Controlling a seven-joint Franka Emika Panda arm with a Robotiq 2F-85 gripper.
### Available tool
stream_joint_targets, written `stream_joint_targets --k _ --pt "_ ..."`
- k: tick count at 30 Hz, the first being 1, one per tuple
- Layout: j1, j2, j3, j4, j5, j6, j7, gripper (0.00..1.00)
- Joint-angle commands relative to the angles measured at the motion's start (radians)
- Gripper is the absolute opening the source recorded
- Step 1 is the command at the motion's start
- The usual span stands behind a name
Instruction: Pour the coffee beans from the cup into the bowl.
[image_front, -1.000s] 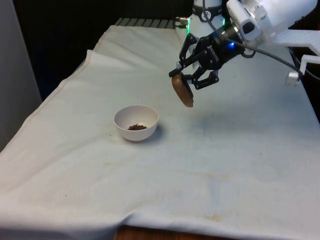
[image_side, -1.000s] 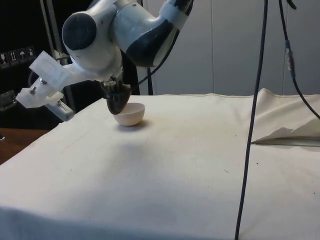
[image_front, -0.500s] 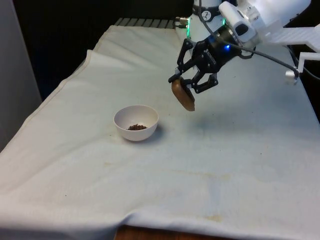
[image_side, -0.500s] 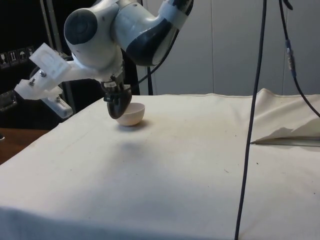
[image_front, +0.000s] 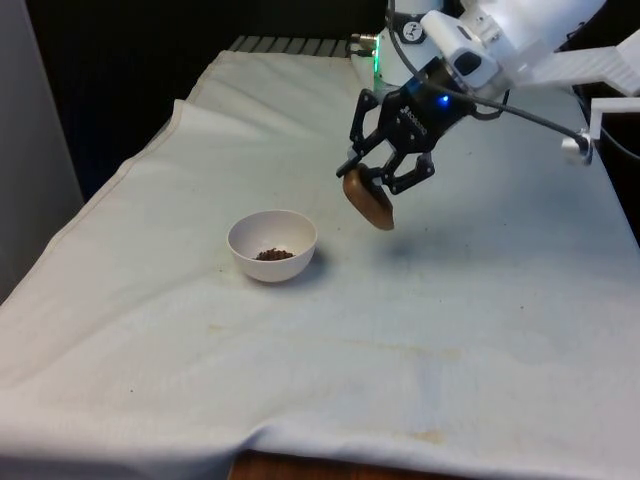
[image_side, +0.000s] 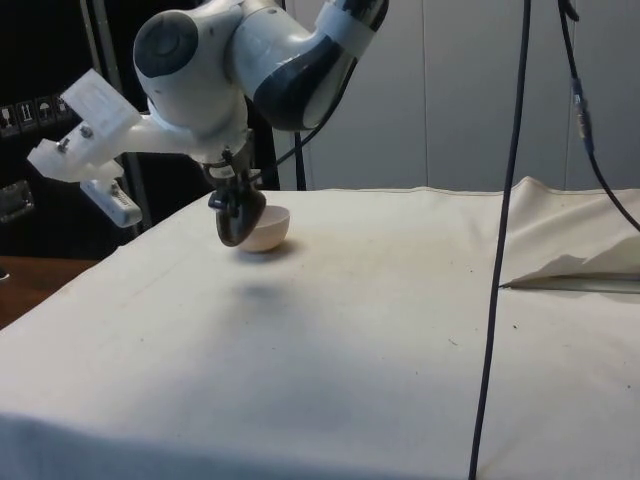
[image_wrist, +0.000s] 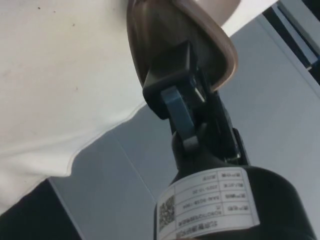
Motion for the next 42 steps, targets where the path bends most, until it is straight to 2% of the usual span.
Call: stream_joint_targets --k 1,3,4,5,11,12,13,19,20,21,29,30,31,36,37,38,39,42 --pt "-0.012 -0.001 0.004 -0.004 0.017 0.025 -0.012 0.03" --pt "-0.015 -0.001 0.000 -0.006 0.029 0.040 -0.014 0.03" --pt "-0.005 0.000 -0.005 -0.002 0.017 0.022 -0.004 0.03" --pt "-0.015 -0.001 -0.002 -0.007 0.033 0.046 -0.015 0.03" --pt "-0.024 0.000 -0.008 -0.009 0.064 0.078 -0.024 0.03" --pt "-0.014 0.000 -0.013 -0.006 0.054 0.061 -0.014 0.03" --pt "-0.025 0.000 -0.009 -0.010 0.068 0.083 -0.025 0.03" --pt "-0.030 0.000 -0.020 -0.015 0.100 0.119 -0.034 0.03" --pt "-0.019 0.000 -0.026 -0.013 0.090 0.105 -0.023 0.03" --pt "-0.031 0.000 -0.022 -0.016 0.105 0.125 -0.035 0.03" --pt "-0.035 0.000 -0.039 -0.022 0.149 0.170 -0.054 0.03" --pt "-0.023 0.000 -0.045 -0.018 0.134 0.150 -0.042 0.03" --pt "-0.035 0.000 -0.041 -0.023 0.154 0.175 -0.056 0.03" --pt "-0.036 0.001 -0.054 -0.027 0.186 0.205 -0.073 0.03" --pt "-0.036 0.001 -0.056 -0.027 0.191 0.209 -0.076 0.03" --pt "-0.024 0.000 -0.063 -0.023 0.178 0.191 -0.063 0.03" --pt "-0.036 0.001 -0.058 -0.028 0.197 0.214 -0.078 0.03" --pt "-0.037 0.002 -0.067 -0.031 0.220 0.234 -0.091 0.03"
